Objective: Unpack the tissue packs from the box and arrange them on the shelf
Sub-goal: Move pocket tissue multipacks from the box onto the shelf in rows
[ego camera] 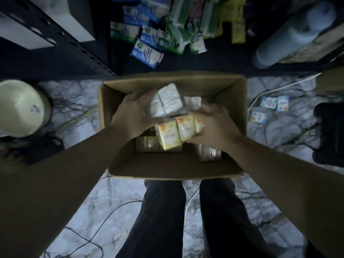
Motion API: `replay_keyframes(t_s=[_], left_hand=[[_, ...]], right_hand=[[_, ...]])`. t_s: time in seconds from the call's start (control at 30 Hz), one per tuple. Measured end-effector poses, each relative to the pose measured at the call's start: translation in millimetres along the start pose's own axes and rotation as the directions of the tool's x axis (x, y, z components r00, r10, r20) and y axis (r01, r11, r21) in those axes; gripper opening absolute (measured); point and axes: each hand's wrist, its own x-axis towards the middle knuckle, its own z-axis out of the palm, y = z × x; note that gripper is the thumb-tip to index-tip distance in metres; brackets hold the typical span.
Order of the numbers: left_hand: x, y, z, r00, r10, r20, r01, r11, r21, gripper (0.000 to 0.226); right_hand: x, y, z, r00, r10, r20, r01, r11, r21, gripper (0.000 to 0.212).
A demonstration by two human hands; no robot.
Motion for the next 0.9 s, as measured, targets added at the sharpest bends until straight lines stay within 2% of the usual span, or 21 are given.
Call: replay_keyframes(t_s=[0.13,0.4,0.6,0.77,0.9], left_hand=[[-24,27,-50,0.996,0.029,-0.079,-0.030,0.999,-0.021,0.095],[-71,91,-163,0.978,0.113,-0.178,-0.124,0.991,-0.048,0.092],[-124,155,-267,0.975,0.087,-0.206,-0.112,0.987,-0.116,0.095],[-167,210,-354,0.932,0.182,-0.315,-0.234,0.962,-0.138,0.091],[-187,253,-426,0.908,0.227,-0.352,-0.269,0.960,-0.073,0.097]], right_hand=[[-32,-28,-51,0.995,-0.023,-0.097,0.018,0.999,-0.050,0.089],[-82,-80,-168,0.988,-0.067,-0.142,0.062,0.997,-0.041,0.087],[-135,-119,-280,0.995,-0.047,-0.083,0.041,0.997,-0.073,0.089],[-182,-155,-384,0.982,-0.085,-0.167,0.075,0.995,-0.063,0.077],[-216,-184,-469,0.975,-0.090,-0.202,0.070,0.992,-0.104,0.083]])
